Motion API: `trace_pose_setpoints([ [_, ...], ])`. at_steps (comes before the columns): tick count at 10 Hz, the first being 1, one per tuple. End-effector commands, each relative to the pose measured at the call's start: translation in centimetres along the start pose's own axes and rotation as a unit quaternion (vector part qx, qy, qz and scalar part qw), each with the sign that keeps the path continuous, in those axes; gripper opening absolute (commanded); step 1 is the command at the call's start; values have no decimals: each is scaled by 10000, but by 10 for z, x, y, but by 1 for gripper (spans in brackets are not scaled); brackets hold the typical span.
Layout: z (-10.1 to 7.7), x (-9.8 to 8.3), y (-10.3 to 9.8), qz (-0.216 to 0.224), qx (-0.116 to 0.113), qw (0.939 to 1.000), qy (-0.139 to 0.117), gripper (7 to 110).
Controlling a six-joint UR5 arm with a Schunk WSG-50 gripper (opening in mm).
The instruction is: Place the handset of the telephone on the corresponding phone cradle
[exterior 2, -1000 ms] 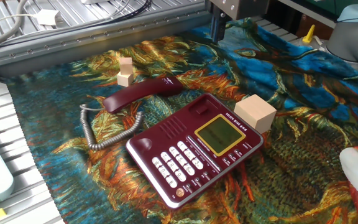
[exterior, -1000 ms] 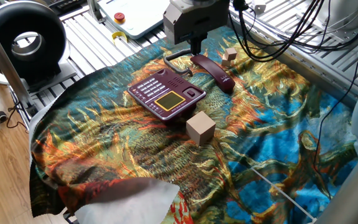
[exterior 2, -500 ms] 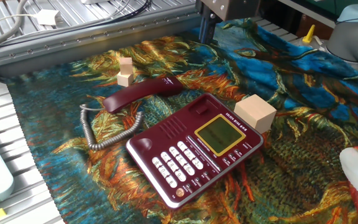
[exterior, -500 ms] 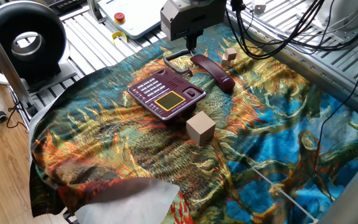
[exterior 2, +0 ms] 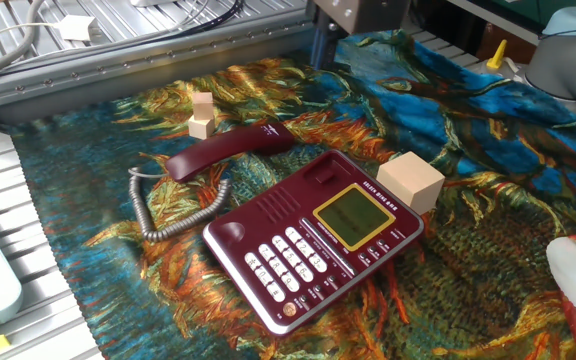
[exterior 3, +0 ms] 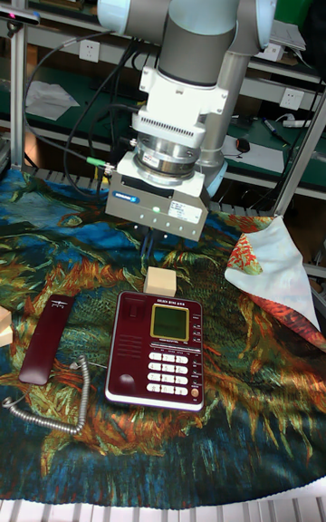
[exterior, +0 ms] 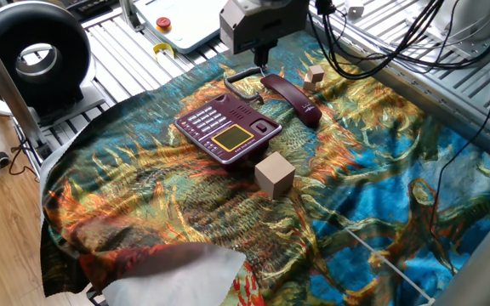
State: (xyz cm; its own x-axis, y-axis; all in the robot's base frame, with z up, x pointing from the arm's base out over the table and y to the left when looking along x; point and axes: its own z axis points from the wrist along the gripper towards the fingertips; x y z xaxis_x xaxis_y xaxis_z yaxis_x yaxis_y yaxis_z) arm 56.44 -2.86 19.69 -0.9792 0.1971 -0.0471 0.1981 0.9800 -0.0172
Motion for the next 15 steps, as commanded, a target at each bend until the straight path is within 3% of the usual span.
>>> trace_pose_setpoints([
  [1,0,-15,-16,11,-38,10000,31,7],
  [6,6,-32,-45,-176,-1,9998,-21,7],
  [15,17,-49,-122,-555,3,9983,-205,7],
])
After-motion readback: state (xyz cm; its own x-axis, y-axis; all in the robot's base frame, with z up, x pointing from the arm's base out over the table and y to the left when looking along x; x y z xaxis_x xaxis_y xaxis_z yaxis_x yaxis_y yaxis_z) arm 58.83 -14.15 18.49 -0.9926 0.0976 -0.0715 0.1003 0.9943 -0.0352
